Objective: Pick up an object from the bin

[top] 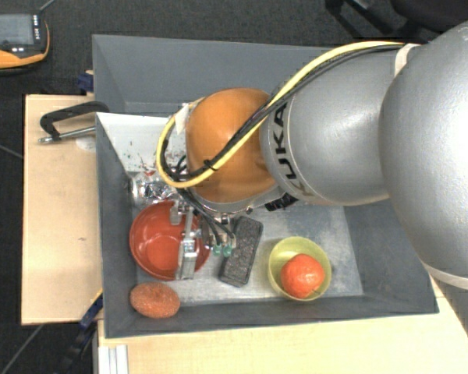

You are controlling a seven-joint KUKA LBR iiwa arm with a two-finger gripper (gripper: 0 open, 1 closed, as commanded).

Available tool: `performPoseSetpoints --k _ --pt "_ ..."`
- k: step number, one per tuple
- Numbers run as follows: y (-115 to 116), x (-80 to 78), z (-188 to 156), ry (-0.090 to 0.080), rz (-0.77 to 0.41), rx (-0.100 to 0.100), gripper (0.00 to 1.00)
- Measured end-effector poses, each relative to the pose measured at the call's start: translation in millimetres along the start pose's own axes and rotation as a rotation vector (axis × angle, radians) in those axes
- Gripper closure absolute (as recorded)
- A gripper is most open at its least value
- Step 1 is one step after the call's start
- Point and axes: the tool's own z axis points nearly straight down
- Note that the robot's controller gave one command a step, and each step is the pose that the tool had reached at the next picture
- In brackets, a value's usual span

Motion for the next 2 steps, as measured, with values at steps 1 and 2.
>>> performPoseSetpoints --k 1,2 --pt "-1.3 -2.4 -4.5 -0.008 0.003 -0.002 1.00" --pt "-24.0 -1.6 85.1 -0.009 -0.285 -0.002 1.00"
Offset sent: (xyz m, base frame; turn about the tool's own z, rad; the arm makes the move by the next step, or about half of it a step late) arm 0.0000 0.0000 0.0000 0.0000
